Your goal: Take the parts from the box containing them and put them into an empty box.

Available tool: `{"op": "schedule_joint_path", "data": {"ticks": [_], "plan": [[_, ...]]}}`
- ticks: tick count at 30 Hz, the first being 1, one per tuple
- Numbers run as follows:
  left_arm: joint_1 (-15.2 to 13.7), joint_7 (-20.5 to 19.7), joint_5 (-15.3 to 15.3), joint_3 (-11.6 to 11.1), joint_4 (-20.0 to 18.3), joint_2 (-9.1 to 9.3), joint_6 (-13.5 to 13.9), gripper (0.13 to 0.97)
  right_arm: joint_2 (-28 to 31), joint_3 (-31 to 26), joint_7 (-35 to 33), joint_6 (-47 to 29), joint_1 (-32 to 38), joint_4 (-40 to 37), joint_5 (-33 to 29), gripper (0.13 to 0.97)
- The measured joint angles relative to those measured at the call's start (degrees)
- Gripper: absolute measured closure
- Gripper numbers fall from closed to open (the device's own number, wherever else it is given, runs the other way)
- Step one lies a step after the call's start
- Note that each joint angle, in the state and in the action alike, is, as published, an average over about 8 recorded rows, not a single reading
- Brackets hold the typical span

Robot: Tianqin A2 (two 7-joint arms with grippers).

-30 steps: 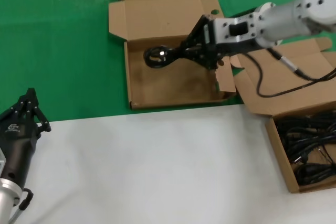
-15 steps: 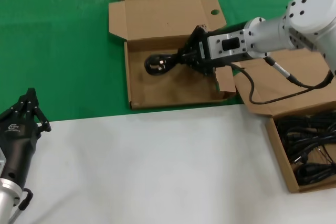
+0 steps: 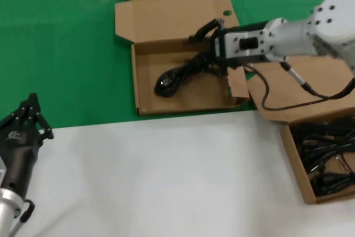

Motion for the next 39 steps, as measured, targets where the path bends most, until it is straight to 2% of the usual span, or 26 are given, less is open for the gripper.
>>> {"op": "schedule_joint_path", "data": {"ticks": [4, 10, 14, 21, 22, 30, 34, 39], "plan": [[0.0, 0.0, 0.0, 0.0, 0.0, 0.0, 0.0, 0.957, 2.9, 1.4, 5.6, 0.7, -3.4, 8.4, 0.5, 0.82], [0.0, 0.0, 0.0, 0.0, 0.0, 0.0, 0.0, 0.957, 7.3, 4.5, 14.5, 3.2, -10.7, 21.4, 1.6, 0.698], [0.0, 0.0, 0.0, 0.0, 0.0, 0.0, 0.0, 0.957, 9.1, 6.0, 18.9, 5.0, -15.0, 26.8, 2.0, 0.631], [0.0, 0.0, 0.0, 0.0, 0.0, 0.0, 0.0, 0.948, 9.9, 6.6, 21.1, 5.9, -17.0, 28.8, 2.0, 0.442], [0.0, 0.0, 0.0, 0.0, 0.0, 0.0, 0.0, 0.947, 9.9, 6.6, 21.1, 5.9, -17.0, 28.8, 2.0, 0.442], [0.0, 0.0, 0.0, 0.0, 0.0, 0.0, 0.0, 0.923, 9.4, 7.6, 21.3, 7.8, -19.0, 29.7, 3.0, 0.272], [0.0, 0.0, 0.0, 0.0, 0.0, 0.0, 0.0, 0.885, 8.9, 8.7, 21.6, 9.8, -21.1, 30.6, 4.1, 0.272], [0.0, 0.0, 0.0, 0.0, 0.0, 0.0, 0.0, 0.829, 8.2, 10.2, 21.9, 12.7, -24.2, 32.0, 5.7, 0.207]]}}
